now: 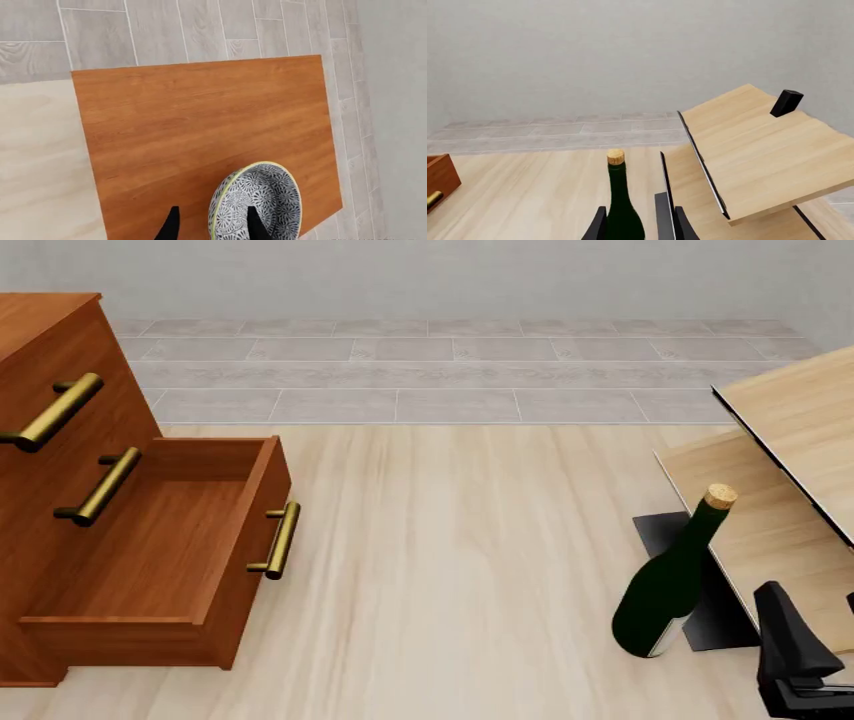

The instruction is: Put the bowl on top of the cabinet.

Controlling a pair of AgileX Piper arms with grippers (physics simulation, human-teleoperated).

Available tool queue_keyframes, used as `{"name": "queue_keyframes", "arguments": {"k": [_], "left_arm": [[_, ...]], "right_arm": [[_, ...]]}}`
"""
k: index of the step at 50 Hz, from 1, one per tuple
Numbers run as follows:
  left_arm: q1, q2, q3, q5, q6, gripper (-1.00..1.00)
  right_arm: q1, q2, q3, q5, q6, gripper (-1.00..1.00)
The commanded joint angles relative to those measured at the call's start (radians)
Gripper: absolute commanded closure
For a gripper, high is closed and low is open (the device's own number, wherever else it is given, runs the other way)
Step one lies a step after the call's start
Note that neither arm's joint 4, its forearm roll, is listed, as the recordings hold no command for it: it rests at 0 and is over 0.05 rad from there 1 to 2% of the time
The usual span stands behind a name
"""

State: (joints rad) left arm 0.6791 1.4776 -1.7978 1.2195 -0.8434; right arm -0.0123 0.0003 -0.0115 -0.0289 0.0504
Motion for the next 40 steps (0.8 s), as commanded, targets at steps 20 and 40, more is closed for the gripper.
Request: {"name": "queue_keyframes", "arguments": {"k": [20, 40], "left_arm": [[-0.011, -0.078, -0.036, 0.0, -0.021, -1.0], [-0.014, -0.143, -0.065, 0.0, 0.002, -1.0]], "right_arm": [[0.003, 0.0, 0.0, 0.001, -0.001, -1.0], [0.002, 0.0, -0.001, -0.001, 0.001, -1.0]]}}
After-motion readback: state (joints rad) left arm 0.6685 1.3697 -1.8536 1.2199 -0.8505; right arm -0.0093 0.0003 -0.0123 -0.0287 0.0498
